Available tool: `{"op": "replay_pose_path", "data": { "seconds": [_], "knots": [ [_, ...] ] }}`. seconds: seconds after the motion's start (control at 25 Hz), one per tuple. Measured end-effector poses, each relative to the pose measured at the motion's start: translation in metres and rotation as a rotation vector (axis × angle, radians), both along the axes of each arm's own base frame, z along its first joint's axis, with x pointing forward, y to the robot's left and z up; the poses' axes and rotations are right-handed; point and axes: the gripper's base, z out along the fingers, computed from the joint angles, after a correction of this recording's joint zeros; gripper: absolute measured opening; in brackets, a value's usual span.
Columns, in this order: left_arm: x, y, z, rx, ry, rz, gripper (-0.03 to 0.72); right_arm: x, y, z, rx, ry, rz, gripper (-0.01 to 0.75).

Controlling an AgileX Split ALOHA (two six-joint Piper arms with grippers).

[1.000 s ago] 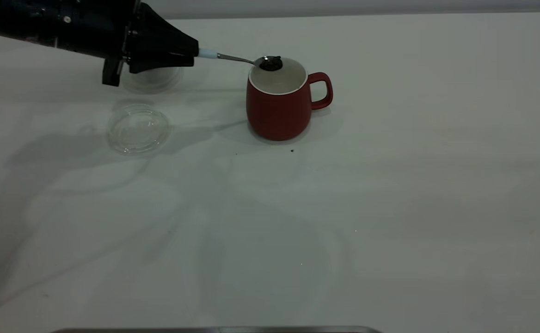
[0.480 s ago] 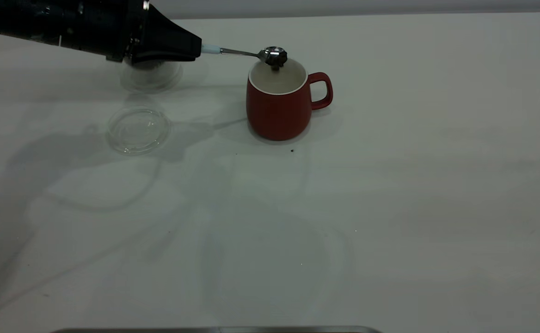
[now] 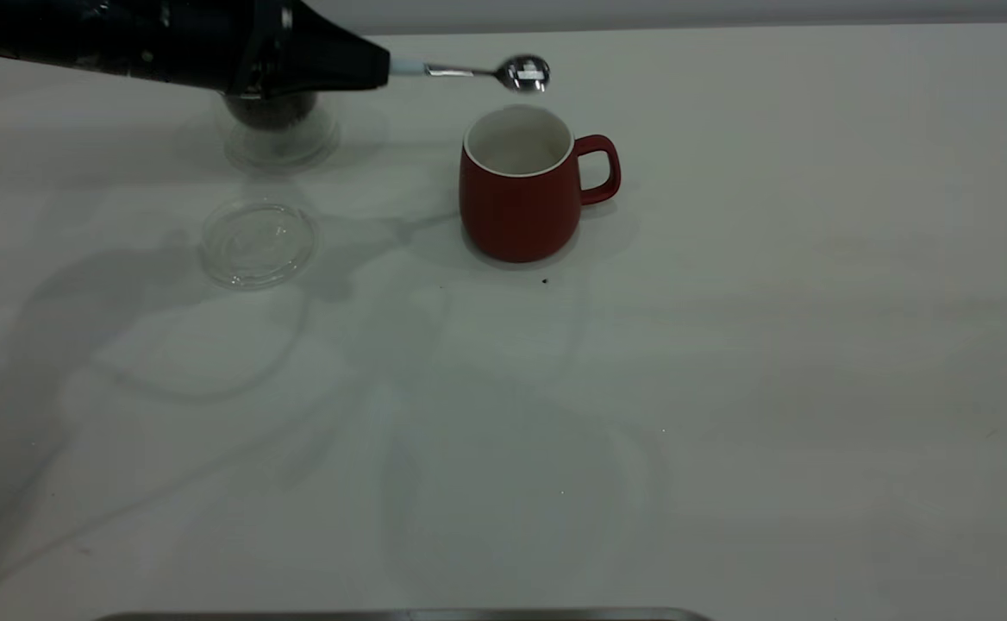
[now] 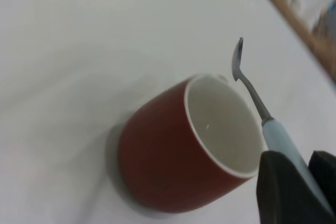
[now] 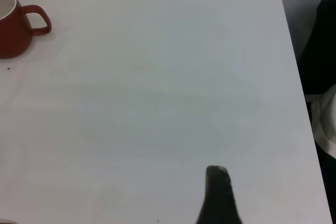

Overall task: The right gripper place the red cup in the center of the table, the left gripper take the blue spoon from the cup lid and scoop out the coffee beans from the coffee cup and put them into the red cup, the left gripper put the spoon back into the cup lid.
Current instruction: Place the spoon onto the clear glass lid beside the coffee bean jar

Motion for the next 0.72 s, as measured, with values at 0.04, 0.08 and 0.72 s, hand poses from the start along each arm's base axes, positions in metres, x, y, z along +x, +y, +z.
{"op": "replay_pose_path", "data": {
  "seconds": [0.04, 0.08, 0.72],
  "knots": [
    [0.001, 0.005, 0.001, -0.034, 0.059, 0.035, 0.124, 0.000, 0.000, 0.000, 0.000, 0.000, 0.000, 0.590],
    [0.000, 0.011, 0.002, -0.061, 0.107, 0.050, 0.124, 0.000, 0.000, 0.000, 0.000, 0.000, 0.000, 0.590],
    [-0.057, 0.164, -0.013, -0.230, 0.476, 0.237, 0.124, 0.000, 0.000, 0.000, 0.000, 0.000, 0.000, 0.590]
  ]
}}
